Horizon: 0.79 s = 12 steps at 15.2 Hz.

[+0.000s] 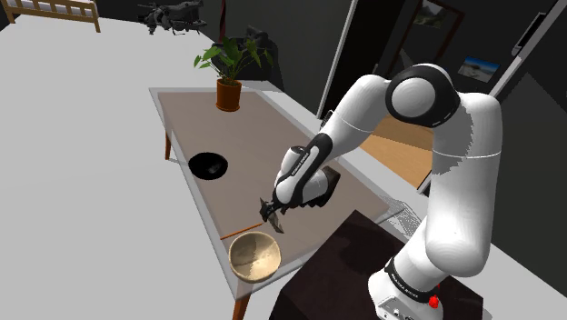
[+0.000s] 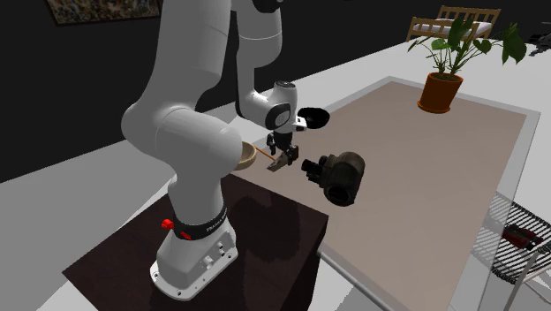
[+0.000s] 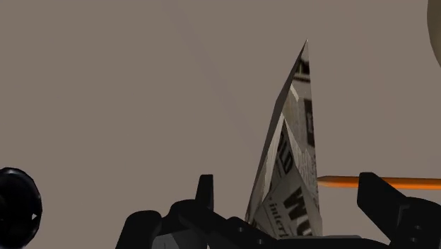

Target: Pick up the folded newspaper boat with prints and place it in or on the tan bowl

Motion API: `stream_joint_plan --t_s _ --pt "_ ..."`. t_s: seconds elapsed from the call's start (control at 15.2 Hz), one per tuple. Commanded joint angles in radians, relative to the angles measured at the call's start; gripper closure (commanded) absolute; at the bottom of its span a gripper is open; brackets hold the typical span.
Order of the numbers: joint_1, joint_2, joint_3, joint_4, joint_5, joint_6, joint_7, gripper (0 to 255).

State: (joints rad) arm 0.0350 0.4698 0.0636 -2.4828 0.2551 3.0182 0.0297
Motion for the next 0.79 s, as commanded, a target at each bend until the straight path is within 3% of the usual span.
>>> stream_joint_plan --t_s 0.0,0.73 --pt "0.000 0.000 0.000 0.000 0.000 0.000 0.000 255" --pt "0.007 -0.033 -0.008 -0.010 -0.004 -0.023 0.006 255"
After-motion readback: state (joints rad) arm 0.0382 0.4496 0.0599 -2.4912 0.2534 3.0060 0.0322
